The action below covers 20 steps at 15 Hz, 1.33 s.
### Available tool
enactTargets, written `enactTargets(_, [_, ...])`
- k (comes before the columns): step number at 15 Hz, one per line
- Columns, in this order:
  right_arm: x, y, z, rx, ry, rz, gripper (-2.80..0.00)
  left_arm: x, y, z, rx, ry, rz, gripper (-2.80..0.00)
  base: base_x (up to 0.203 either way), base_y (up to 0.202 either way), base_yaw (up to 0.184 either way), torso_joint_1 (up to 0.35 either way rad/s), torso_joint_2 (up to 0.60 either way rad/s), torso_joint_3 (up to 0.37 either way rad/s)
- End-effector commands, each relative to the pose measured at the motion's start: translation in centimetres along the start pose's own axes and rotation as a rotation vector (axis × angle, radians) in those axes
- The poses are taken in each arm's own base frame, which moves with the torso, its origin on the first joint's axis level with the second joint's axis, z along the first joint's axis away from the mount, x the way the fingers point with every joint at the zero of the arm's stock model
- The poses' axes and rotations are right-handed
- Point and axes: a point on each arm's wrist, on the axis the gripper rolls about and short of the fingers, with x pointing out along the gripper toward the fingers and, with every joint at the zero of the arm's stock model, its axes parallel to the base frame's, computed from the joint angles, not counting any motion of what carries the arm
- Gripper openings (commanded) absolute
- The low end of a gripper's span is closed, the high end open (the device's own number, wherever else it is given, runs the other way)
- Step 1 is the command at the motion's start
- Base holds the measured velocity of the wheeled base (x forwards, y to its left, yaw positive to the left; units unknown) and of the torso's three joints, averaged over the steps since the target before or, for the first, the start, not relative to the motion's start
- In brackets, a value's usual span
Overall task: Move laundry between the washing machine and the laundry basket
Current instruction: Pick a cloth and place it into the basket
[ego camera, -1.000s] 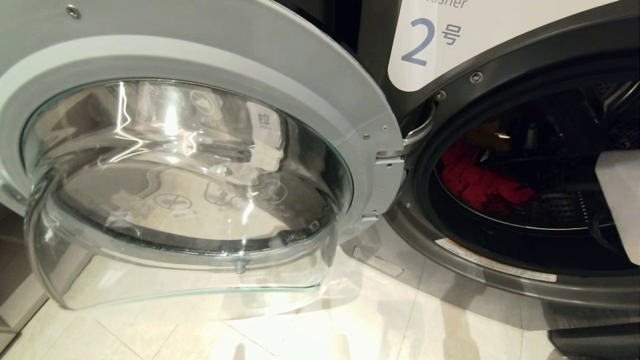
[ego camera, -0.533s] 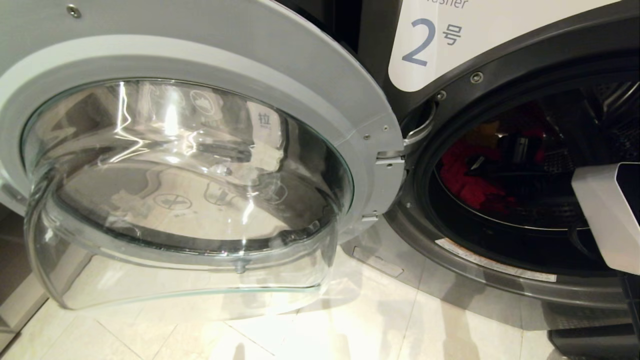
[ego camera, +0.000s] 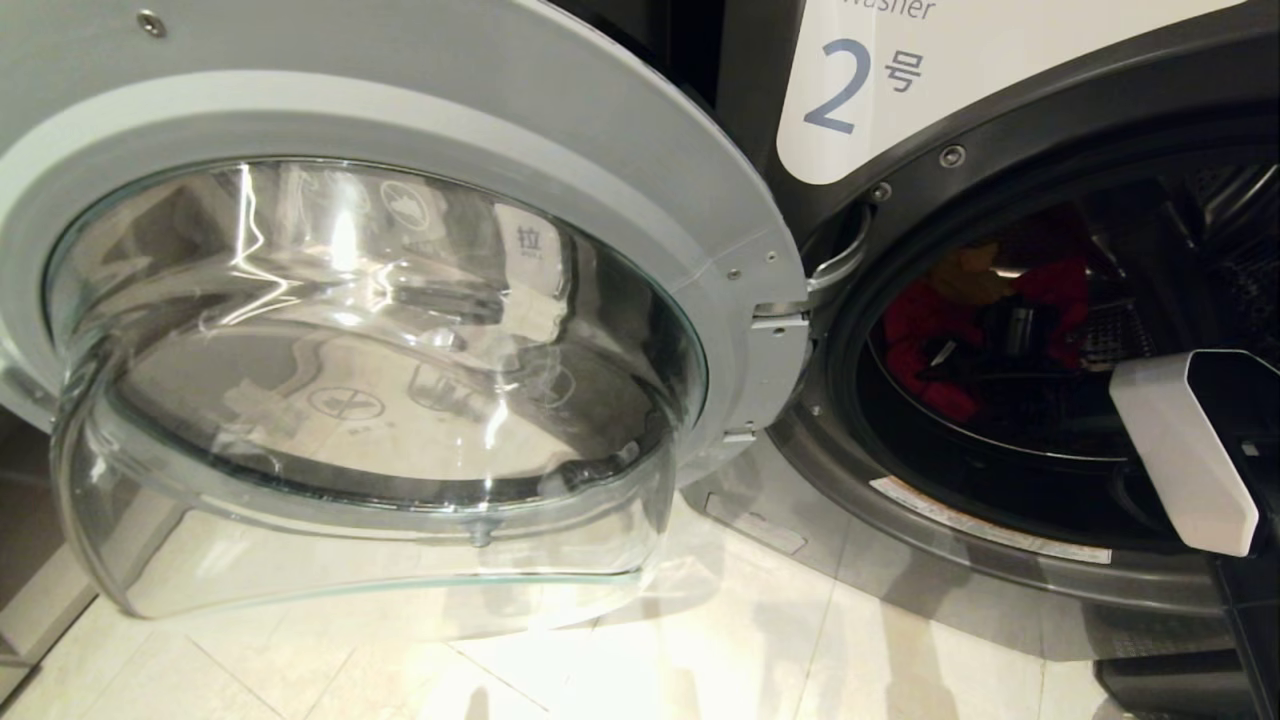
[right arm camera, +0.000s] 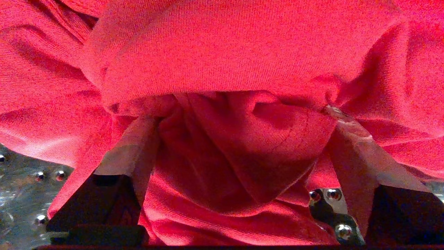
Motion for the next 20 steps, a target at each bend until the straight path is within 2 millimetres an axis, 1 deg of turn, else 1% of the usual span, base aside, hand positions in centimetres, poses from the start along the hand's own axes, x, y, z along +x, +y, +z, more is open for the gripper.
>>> enactTargets(1, [0.2, -0.2, -0.6, -0.001, 0.013, -0.009, -2.80, 0.2, -0.1, -1.1, 0.000, 0.040, -0.002, -2.80, 0.000, 0.000, 0.000, 0.000, 0.00, 0.000])
enactTargets(5, [0.1, 0.0, -0.2, -0.013, 0.007, 0.004, -2.80, 0.2, -0.1, -1.1, 0.000, 0.039, -0.004, -2.80, 0.000, 0.000, 0.000, 0.000, 0.00, 0.000])
enactTargets(8, [0.0, 0.6, -0.3, -0.016, 0.008, 0.017, -2.80, 0.2, -0.1, -1.1, 0.000, 0.040, -0.004, -2.80, 0.000, 0.000, 0.000, 0.000, 0.00, 0.000])
enactTargets(9, [-0.2, 0.7, -0.1, -0.015, 0.004, 0.020, -2.80, 0.2, -0.1, -1.1, 0.000, 0.040, -0.002, -2.80, 0.000, 0.000, 0.000, 0.000, 0.00, 0.000])
enactTargets(12, [-1.6, 1.9, 2.3, -0.008, -0.021, 0.039, -2.80, 0.2, -0.1, -1.1, 0.002, 0.040, -0.004, -2.80, 0.000, 0.000, 0.000, 0.000, 0.00, 0.000])
enactTargets(15, [-4.3, 3.5, 6.0, 0.010, -0.052, 0.057, -2.80, 0.2, -0.1, -1.1, 0.024, 0.040, -0.009, -2.80, 0.000, 0.000, 0.000, 0.000, 0.00, 0.000])
enactTargets(17, [-6.6, 4.5, 8.6, 0.014, -0.067, 0.065, -2.80, 0.2, -0.1, -1.1, 0.034, 0.037, -0.010, -2.80, 0.000, 0.000, 0.000, 0.000, 0.00, 0.000])
enactTargets(20, [-9.7, 6.0, 11.2, 0.017, -0.083, 0.079, -2.80, 0.2, -0.1, -1.1, 0.033, 0.038, -0.011, -2.80, 0.000, 0.000, 0.000, 0.000, 0.00, 0.000])
